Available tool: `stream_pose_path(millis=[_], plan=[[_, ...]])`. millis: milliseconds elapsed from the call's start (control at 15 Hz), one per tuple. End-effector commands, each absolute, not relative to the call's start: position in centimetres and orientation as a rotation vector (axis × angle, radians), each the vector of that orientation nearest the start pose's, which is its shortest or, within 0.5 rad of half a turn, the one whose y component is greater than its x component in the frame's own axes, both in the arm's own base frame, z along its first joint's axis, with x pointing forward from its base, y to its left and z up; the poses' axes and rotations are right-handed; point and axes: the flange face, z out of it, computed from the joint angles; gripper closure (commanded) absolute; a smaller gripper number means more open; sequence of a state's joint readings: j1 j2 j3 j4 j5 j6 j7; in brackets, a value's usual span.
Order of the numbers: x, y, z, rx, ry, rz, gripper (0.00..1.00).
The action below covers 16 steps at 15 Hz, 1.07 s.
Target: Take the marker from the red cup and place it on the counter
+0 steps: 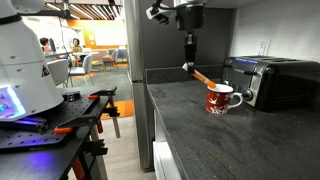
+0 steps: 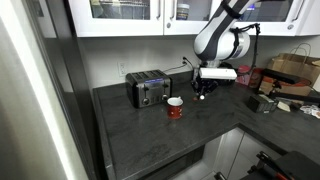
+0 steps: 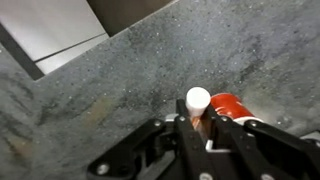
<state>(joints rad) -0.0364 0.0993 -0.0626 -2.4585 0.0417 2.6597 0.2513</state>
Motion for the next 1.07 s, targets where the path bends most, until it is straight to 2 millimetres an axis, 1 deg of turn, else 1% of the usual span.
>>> stream_pose_path(millis=[0,200,267,400,467,600,667,733,800,867,933,1000], plan=[[48.8,-6.2,23.9,-3.016,0.861,-0.263,0.95],[49.1,-7.4,20.6,-3.05,1.005,-0.256,0.95],[49.3,-7.3,19.6,-3.056,1.027,-0.249,0.95],[50.2,-6.8,17.6,-3.053,1.101,-0.23,0.95],[50.7,-6.3,16.8,-3.052,1.106,-0.218,0.95],[51.8,-5.3,15.6,-3.063,1.12,-0.213,0.95],[52.3,-5.0,15.2,-3.077,1.125,-0.212,0.95],[52.8,-5.0,14.8,-3.092,1.165,-0.216,0.95],[53.1,-5.1,14.5,-3.101,1.206,-0.225,0.81],[53.3,-5.3,14.1,-3.111,1.247,-0.229,0.79],[53.4,-5.5,13.8,-3.112,1.273,-0.222,0.7],[53.4,-5.6,13.6,-3.119,1.291,-0.217,0.63]])
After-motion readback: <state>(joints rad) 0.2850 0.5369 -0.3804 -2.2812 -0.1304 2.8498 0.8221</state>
